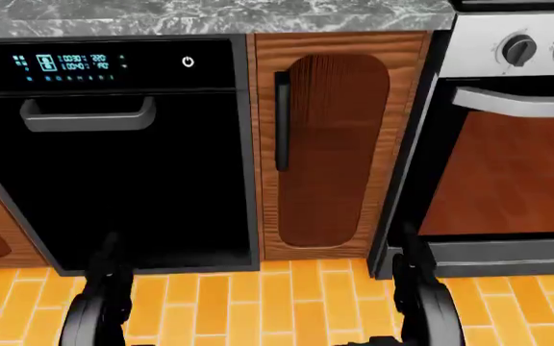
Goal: Stack the bowls from largest to smallest.
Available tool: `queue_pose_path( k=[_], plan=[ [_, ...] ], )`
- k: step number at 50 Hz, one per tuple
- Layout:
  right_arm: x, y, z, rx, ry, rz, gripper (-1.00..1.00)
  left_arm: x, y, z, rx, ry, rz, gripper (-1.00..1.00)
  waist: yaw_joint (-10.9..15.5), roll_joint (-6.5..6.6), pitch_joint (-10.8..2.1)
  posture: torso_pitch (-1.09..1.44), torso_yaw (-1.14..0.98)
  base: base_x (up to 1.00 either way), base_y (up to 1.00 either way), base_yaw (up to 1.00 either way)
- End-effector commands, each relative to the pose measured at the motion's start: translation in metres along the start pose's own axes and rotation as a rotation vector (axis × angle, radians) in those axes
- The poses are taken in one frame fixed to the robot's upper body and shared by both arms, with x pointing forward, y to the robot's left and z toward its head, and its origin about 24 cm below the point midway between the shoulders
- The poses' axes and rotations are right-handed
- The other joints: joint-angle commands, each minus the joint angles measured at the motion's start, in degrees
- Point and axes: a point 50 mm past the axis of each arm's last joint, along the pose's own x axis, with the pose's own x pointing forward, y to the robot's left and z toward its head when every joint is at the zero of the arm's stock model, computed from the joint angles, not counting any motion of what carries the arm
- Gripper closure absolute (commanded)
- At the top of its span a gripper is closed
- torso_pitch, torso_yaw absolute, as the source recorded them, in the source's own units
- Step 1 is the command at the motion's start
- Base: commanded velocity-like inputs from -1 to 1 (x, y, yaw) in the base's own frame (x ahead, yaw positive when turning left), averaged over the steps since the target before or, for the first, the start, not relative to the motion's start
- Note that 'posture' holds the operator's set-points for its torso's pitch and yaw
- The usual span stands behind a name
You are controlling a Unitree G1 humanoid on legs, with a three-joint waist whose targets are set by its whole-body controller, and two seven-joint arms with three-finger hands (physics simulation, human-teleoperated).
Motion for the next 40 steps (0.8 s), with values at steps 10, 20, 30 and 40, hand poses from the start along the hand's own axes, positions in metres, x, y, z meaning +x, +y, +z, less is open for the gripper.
queue_pose_path(
  k=[10,20,30,40],
  plan=[
    [0.001,0.006,0.035,-0.024,-0.167,0.016,-1.0,0.001,0.0,0.038,0.006,-0.159,-0.011,-1.0,0.5,-0.33,-4.26,0.0,0.0,0.0,0.0,0.0],
    [0.001,0.008,0.053,-0.032,-0.185,0.017,-1.0,-0.001,0.0,0.058,0.02,-0.183,-0.008,-1.0,0.4,-0.14,-5.02,0.0,0.0,0.0,0.0,0.0],
    [-0.003,0.01,0.096,-0.026,-0.23,0.017,-1.0,-0.01,0.001,0.116,0.016,-0.235,-0.017,-1.0,0.4,-0.01,-5.31,0.0,0.0,0.0,0.0,0.0],
    [-0.006,0.013,0.148,-0.013,-0.253,0.045,-1.0,-0.022,0.001,0.169,0.029,-0.286,-0.029,-1.0,0.5,0.05,-4.8,0.0,0.0,0.0,0.0,0.0]
  ],
)
